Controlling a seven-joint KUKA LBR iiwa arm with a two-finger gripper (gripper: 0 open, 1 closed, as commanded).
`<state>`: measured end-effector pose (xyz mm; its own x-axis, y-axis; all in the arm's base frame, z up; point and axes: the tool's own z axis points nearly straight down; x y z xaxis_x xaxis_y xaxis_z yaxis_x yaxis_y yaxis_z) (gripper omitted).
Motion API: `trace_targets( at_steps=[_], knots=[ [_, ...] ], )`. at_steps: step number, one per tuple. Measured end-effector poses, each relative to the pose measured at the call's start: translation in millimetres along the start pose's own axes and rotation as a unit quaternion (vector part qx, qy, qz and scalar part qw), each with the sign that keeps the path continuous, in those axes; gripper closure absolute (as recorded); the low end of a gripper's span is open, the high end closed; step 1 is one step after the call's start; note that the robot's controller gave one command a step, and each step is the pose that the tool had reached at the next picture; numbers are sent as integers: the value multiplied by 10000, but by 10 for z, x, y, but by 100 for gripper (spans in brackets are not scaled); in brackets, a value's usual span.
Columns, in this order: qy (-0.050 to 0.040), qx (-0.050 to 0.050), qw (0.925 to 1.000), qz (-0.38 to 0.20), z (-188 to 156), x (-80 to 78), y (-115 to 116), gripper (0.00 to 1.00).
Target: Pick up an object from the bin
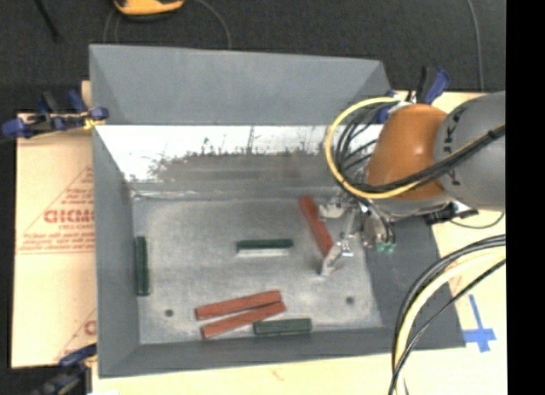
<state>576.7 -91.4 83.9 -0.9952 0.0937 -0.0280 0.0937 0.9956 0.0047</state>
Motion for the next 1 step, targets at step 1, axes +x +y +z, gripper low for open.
trace_targets(
  at_steps=[1],
  knots=[
    [89, 37, 9935, 1136, 65, -69, -6, 0]
  ],
)
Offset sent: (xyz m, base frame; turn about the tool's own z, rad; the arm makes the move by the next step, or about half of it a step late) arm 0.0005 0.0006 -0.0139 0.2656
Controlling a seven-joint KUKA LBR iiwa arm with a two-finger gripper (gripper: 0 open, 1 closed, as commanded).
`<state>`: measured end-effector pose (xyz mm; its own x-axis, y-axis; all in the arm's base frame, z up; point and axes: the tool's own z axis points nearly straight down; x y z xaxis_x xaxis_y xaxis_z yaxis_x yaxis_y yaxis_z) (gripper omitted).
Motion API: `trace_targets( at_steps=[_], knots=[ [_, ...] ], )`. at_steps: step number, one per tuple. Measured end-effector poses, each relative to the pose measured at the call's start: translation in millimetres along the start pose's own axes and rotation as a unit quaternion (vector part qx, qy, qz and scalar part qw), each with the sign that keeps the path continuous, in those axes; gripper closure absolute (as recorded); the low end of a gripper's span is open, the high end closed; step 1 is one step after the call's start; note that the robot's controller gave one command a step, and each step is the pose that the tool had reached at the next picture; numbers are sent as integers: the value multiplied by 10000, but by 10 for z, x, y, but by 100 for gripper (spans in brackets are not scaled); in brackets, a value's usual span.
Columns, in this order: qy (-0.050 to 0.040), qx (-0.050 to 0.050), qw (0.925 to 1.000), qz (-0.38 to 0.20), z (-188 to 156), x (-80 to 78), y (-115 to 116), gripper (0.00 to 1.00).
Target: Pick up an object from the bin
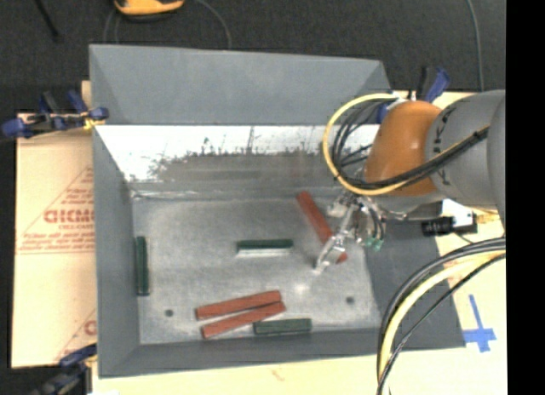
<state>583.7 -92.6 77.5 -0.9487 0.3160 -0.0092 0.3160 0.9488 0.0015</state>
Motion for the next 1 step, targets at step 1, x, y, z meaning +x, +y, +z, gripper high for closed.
trace_targets(
  at_steps=[1],
  knots=[
    [-4, 3, 9998, 178, 5, -4, -4, 0]
  ],
)
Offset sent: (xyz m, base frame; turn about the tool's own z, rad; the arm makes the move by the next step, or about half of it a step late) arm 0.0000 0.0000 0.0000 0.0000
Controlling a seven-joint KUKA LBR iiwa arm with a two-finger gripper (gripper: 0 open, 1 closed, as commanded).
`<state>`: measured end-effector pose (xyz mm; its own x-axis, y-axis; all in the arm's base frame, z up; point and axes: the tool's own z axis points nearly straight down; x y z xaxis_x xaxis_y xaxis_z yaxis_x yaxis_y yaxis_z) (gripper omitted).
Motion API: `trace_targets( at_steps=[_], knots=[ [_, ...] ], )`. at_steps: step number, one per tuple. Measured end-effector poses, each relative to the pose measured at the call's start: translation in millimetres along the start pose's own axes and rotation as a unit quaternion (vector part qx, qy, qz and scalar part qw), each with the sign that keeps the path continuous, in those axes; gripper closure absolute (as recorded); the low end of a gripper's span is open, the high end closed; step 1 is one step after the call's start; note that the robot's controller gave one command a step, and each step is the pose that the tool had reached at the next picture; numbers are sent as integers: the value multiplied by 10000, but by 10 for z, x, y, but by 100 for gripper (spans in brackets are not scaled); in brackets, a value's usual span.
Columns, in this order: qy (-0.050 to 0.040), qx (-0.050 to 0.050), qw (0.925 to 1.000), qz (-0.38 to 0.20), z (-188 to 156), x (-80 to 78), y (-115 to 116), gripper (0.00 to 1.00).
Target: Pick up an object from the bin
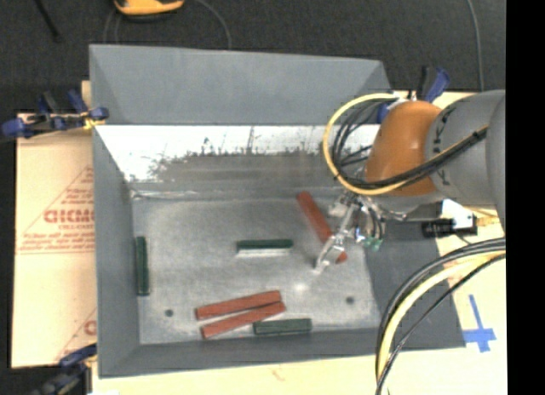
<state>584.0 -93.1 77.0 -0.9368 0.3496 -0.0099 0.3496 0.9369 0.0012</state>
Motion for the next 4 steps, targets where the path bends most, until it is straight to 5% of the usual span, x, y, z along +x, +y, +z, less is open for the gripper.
trace_targets(
  at_steps=[1, 4],
  knots=[
    [48, -1, 9998, -190, -49, -16, 9, 100],
    [47, 5, 9998, -194, -231, -6, 2, 100]
  ],
)
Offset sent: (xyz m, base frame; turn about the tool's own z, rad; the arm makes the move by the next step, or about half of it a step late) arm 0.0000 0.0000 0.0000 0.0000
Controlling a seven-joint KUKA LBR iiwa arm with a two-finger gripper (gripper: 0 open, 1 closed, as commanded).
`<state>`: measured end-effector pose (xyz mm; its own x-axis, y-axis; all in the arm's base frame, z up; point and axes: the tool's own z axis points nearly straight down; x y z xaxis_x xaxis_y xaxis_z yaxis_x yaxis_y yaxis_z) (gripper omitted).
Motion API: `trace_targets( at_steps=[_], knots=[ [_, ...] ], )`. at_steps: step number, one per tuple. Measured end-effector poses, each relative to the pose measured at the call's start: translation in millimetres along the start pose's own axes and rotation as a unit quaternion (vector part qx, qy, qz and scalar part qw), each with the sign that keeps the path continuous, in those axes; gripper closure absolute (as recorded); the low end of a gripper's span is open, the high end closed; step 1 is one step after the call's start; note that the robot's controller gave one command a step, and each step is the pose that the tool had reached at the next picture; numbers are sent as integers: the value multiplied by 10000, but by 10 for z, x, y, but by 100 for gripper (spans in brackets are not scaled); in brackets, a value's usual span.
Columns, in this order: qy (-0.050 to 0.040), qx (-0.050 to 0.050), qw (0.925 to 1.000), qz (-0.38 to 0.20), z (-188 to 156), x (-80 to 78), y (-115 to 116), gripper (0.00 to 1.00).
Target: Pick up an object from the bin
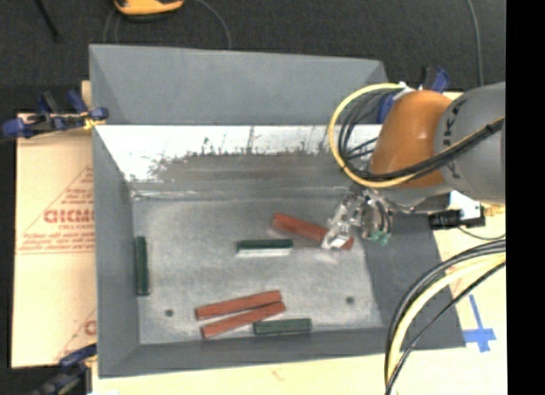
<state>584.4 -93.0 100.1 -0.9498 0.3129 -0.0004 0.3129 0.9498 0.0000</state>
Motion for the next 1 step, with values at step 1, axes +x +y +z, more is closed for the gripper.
trace_targets(
  at_steps=[1],
  knots=[
    [-12, -2, 10000, 0, -106, -5, 0, 100]
  ],
)
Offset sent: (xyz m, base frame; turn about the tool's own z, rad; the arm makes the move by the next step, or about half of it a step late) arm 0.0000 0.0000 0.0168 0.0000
